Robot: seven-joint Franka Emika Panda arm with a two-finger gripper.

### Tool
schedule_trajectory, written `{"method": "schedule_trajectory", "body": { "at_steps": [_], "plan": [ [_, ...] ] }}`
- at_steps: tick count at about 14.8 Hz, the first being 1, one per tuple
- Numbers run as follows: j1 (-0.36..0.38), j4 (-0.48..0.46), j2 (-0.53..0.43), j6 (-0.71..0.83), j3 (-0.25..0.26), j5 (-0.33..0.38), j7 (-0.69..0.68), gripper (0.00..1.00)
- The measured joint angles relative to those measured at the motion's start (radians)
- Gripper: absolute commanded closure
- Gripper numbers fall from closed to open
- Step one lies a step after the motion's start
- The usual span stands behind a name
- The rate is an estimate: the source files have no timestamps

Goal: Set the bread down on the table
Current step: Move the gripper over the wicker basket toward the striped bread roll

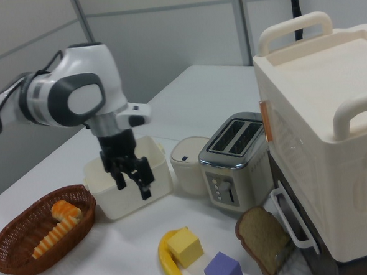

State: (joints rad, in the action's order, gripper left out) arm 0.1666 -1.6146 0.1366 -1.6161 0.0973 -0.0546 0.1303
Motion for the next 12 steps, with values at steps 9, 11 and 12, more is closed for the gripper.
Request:
{"method": "schedule_trajectory", "body": {
  "at_steps": [9,11,12],
  "plan": [
    [0.307,-0.049,0.013,0.0,0.01,0.0,0.183,0.0],
    [0.378,-0.071,0.03,0.0,0.009,0.0,0.227,0.0],
    [0.41,-0.08,0.042,0.0,0.007,0.0,0.253,0.0]
  ]
}}
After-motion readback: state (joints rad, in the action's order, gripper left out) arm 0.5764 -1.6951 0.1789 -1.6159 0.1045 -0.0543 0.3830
